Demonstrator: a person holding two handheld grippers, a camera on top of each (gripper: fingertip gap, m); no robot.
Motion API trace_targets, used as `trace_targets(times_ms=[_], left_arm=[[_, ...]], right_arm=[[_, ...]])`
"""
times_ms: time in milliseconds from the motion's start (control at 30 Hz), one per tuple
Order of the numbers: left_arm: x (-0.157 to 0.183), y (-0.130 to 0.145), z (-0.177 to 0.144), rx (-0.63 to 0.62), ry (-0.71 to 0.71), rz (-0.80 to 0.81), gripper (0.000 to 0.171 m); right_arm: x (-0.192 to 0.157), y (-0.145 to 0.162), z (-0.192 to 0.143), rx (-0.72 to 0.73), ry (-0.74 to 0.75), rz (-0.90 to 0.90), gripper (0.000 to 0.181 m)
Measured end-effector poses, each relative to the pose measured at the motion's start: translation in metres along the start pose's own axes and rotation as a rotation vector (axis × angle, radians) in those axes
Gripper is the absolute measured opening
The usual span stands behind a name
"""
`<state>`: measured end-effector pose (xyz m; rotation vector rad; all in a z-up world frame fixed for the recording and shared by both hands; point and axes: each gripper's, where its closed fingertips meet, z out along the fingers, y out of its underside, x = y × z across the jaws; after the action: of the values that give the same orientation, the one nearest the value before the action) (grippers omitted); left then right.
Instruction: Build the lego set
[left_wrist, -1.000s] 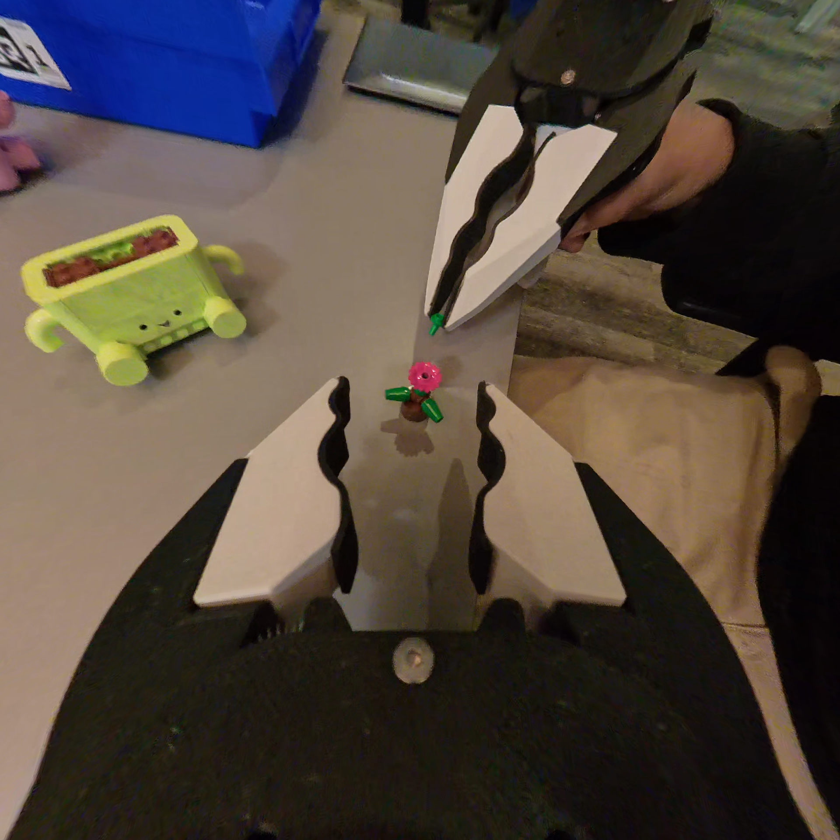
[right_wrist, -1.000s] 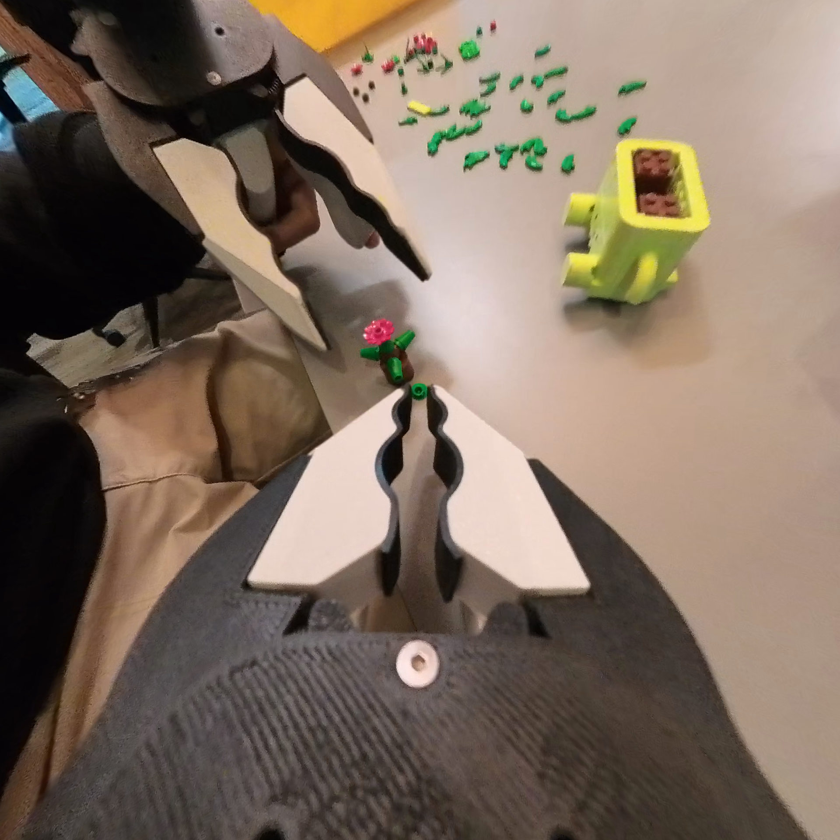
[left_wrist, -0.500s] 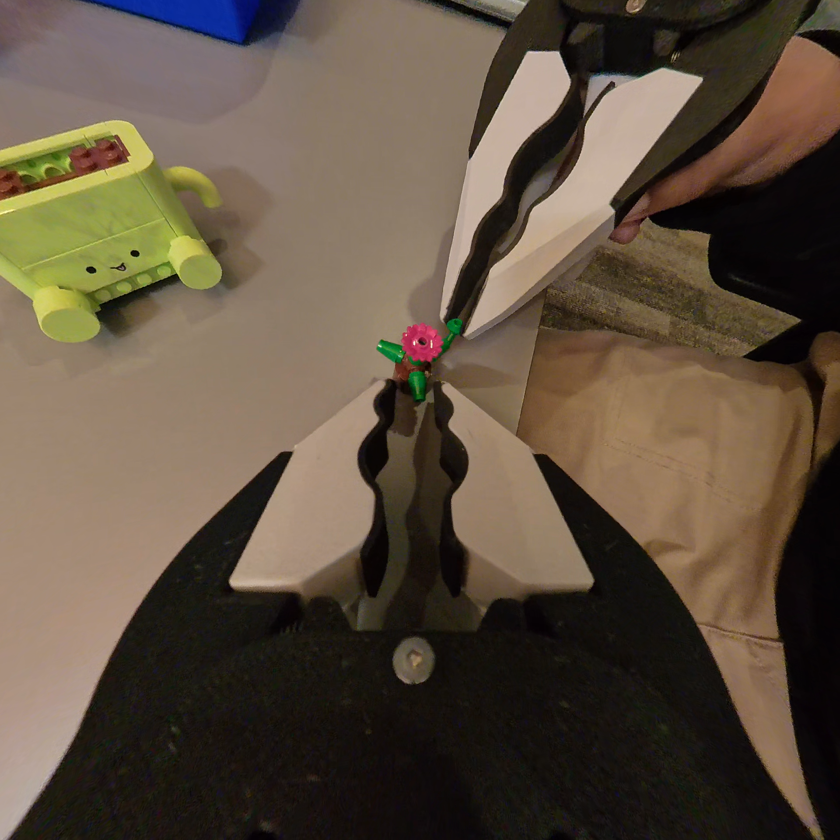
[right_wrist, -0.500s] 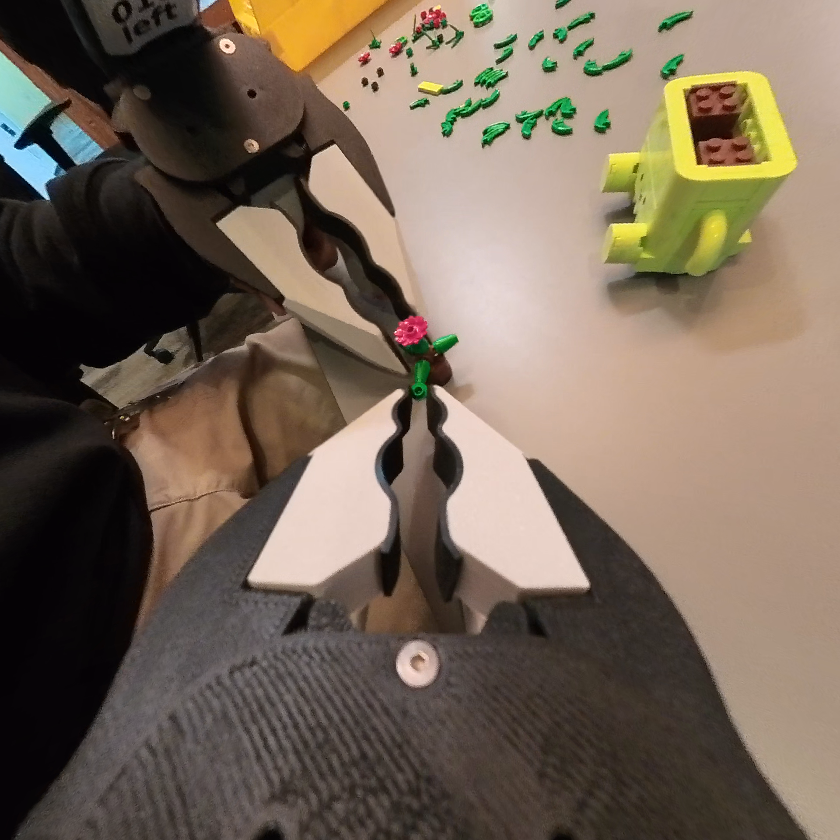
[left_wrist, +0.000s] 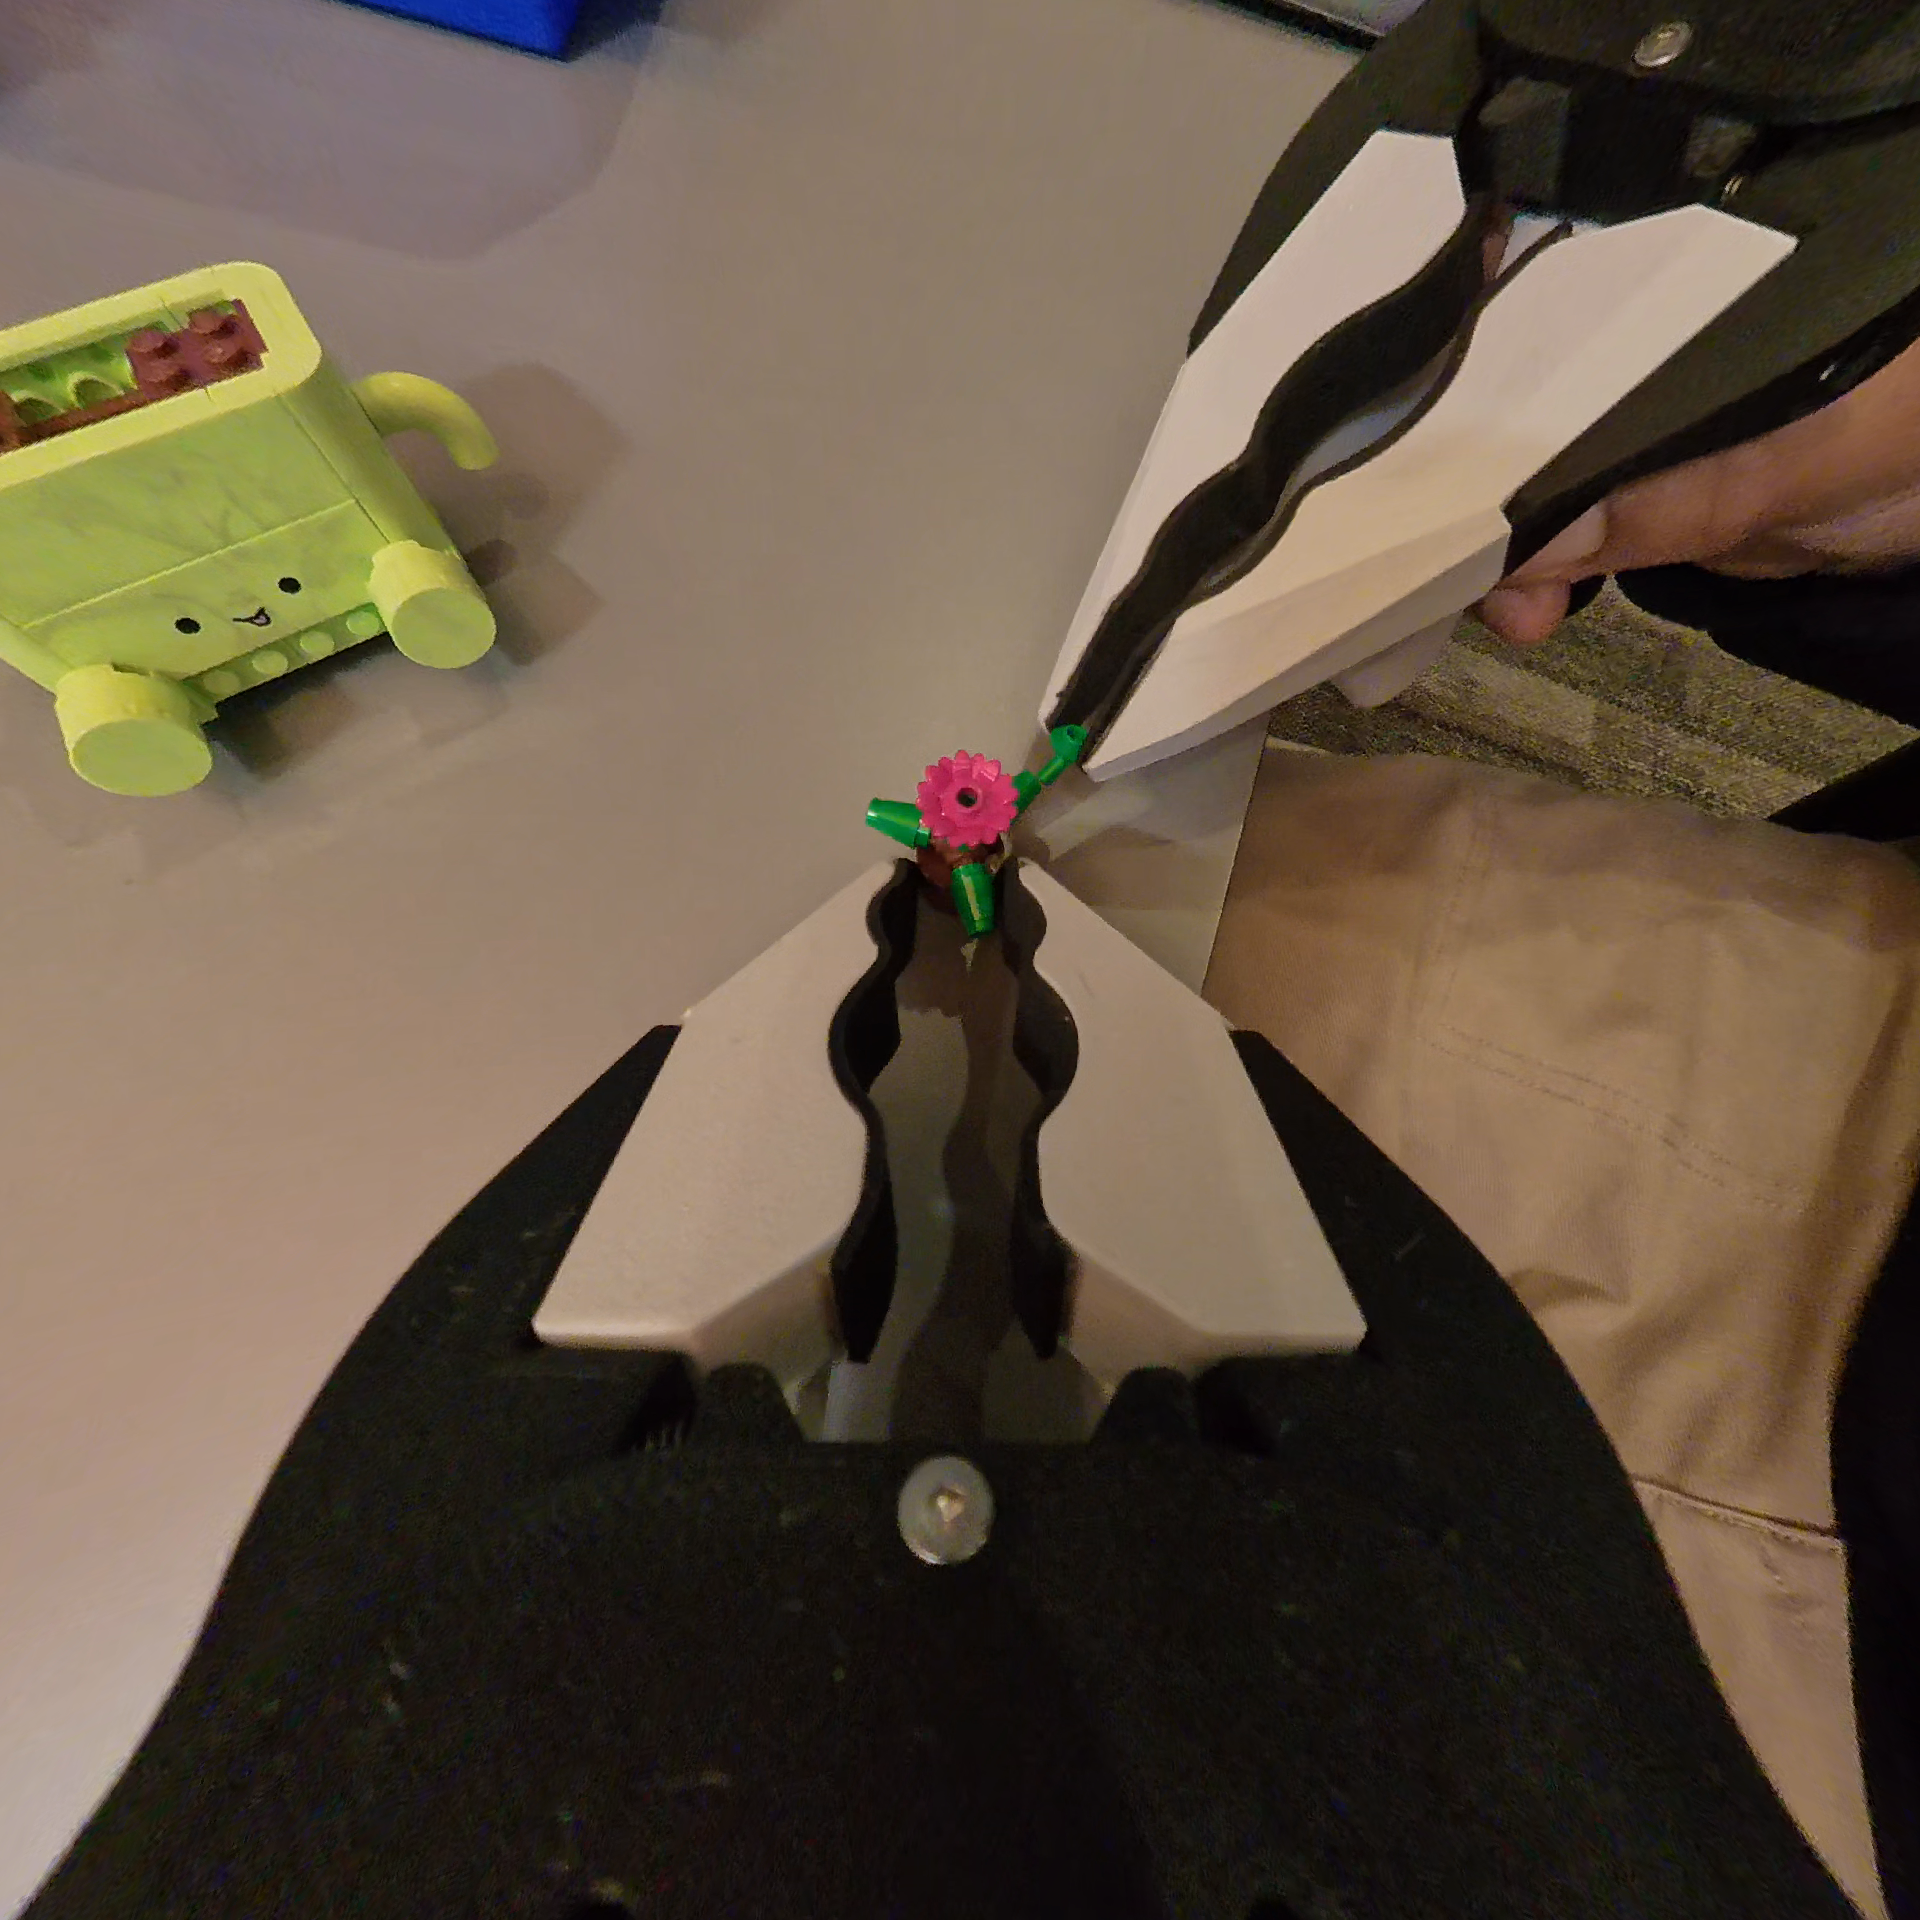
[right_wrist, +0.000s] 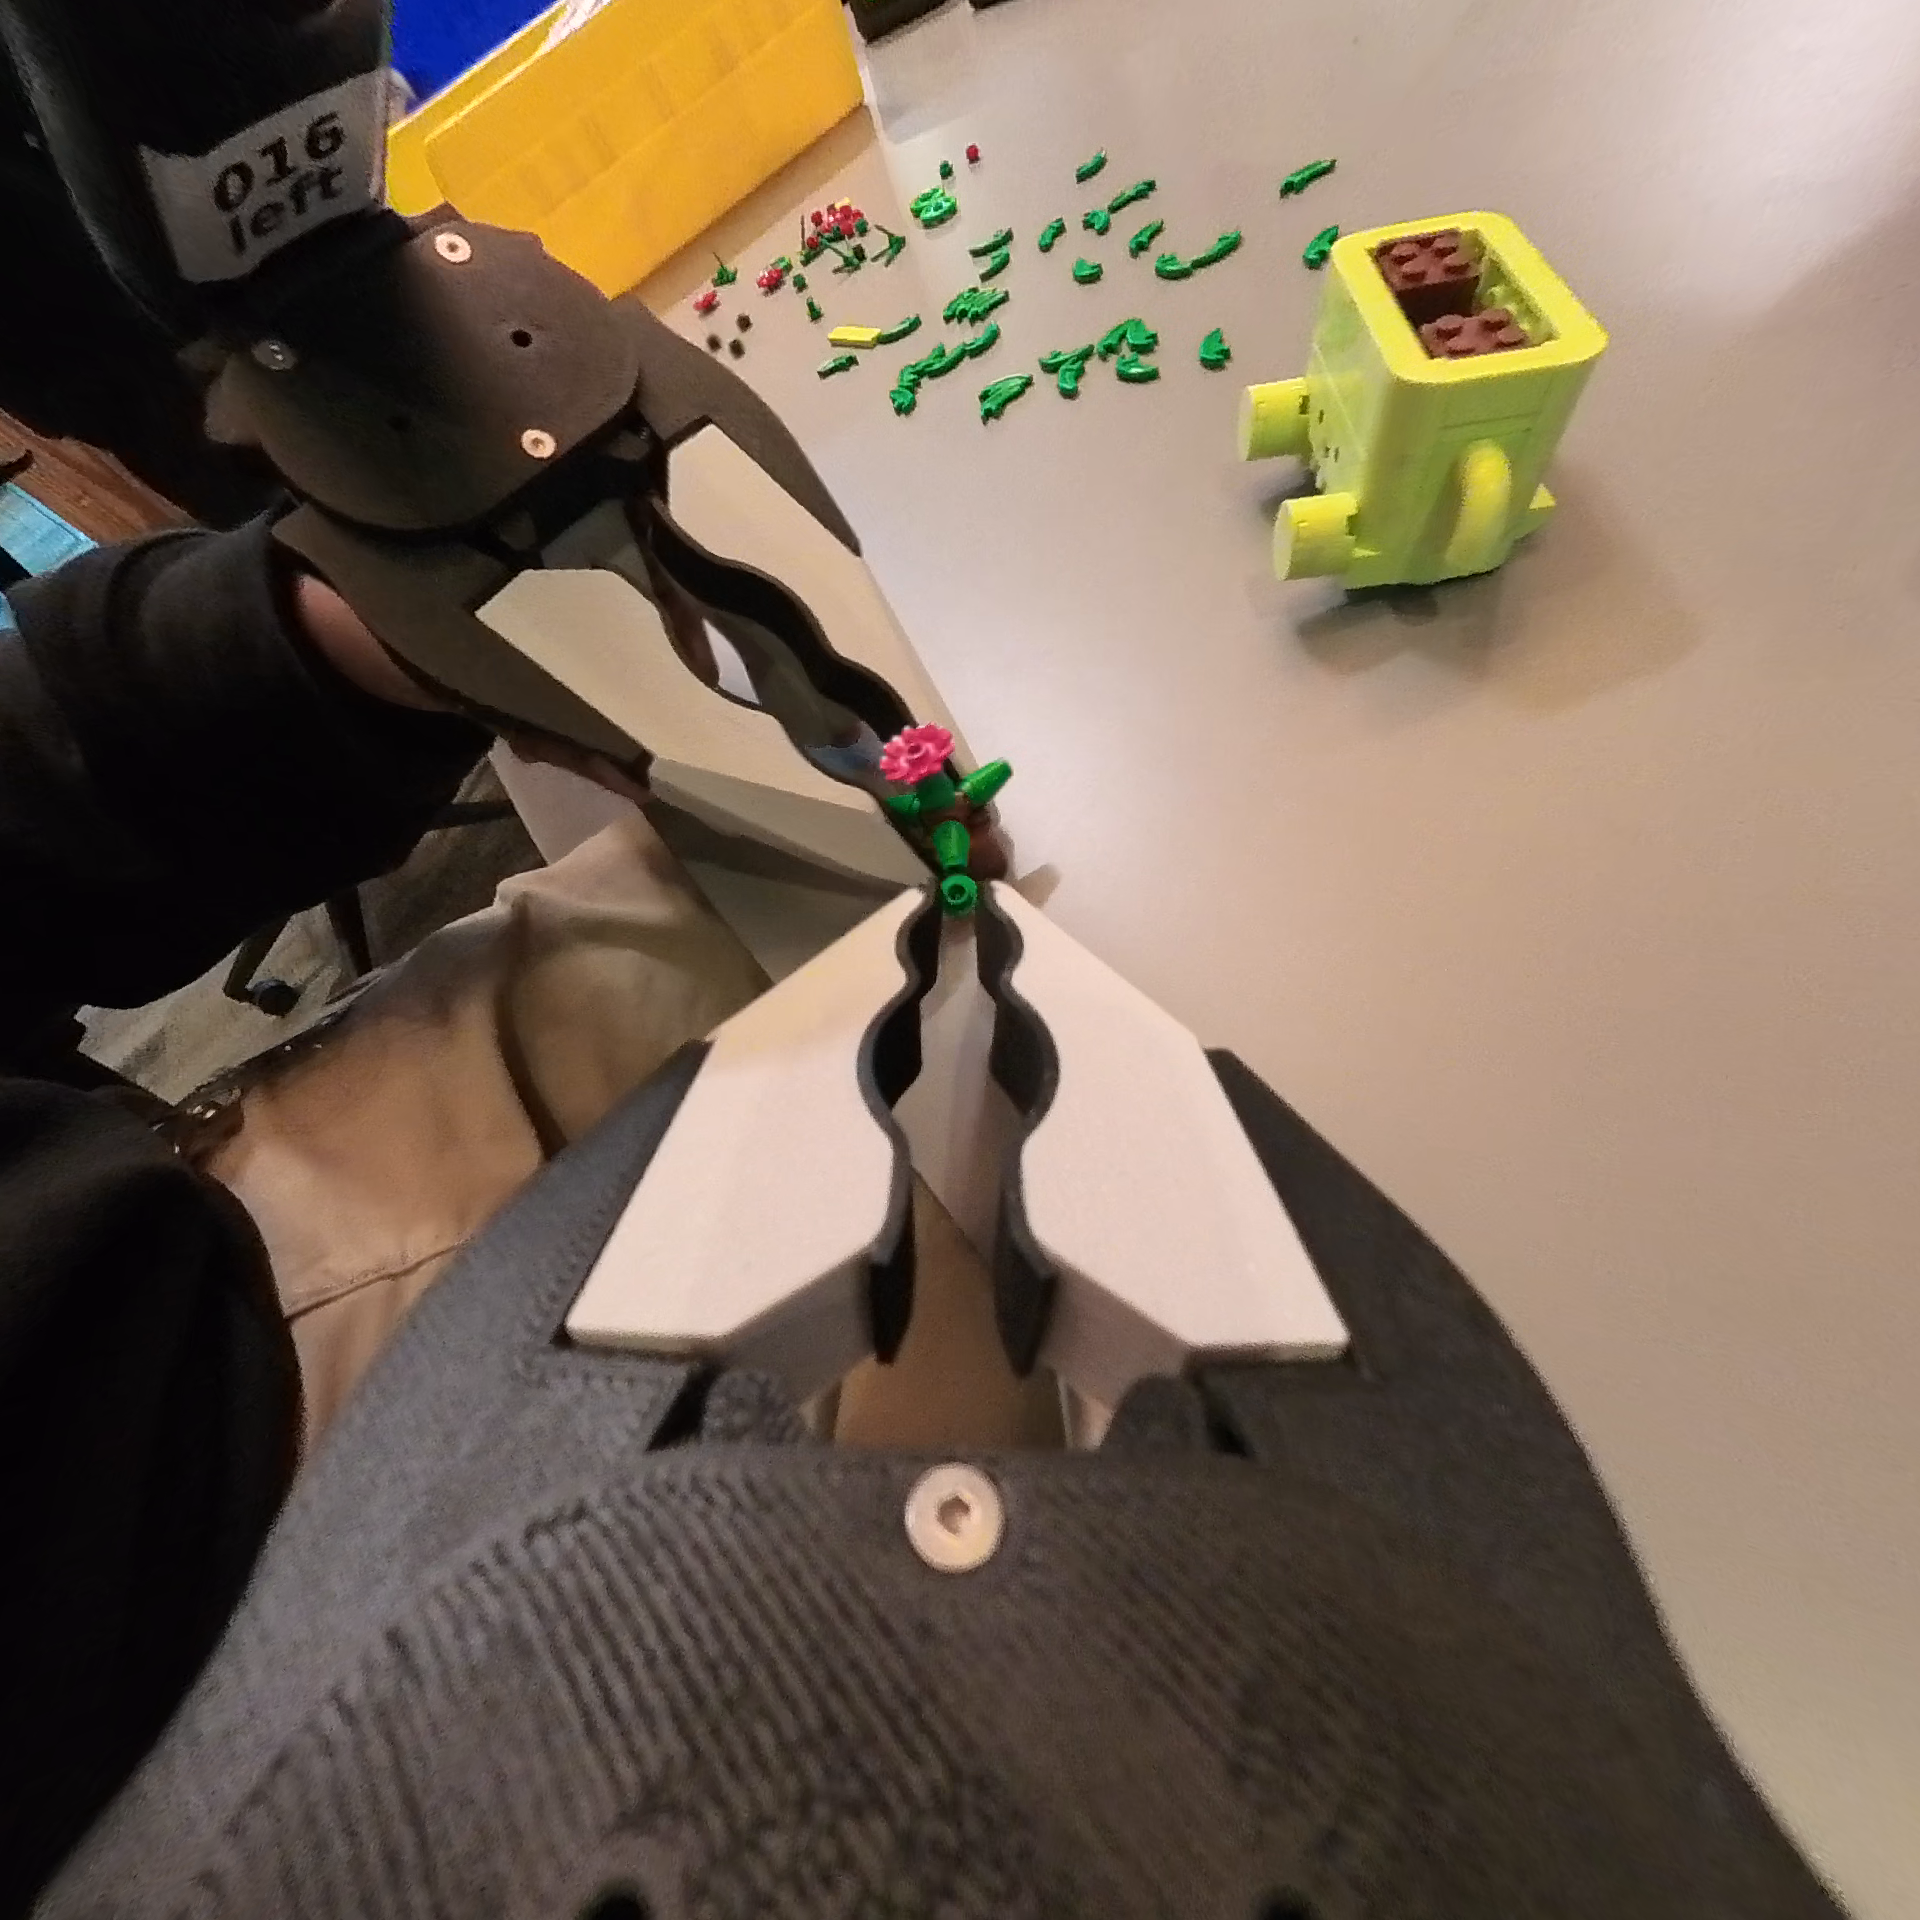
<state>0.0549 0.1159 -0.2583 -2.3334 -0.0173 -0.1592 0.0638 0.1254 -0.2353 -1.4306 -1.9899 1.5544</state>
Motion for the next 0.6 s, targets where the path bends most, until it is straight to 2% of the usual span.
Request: trace_targets(times_ms=[333,600], left_arm=[[0.003,-0.005,-0.005,0.051,0.126,-0.142,0.016],[0.013,-0.014,-0.01,0.125,0.282,-0.27,0.016]], right_arm=[[0.0,-0.008,-0.002,0.067,-0.008,-0.002,0.004],[-0.002,-0.017,-0.006,0.103,-0.007,-0.021,0.004]])
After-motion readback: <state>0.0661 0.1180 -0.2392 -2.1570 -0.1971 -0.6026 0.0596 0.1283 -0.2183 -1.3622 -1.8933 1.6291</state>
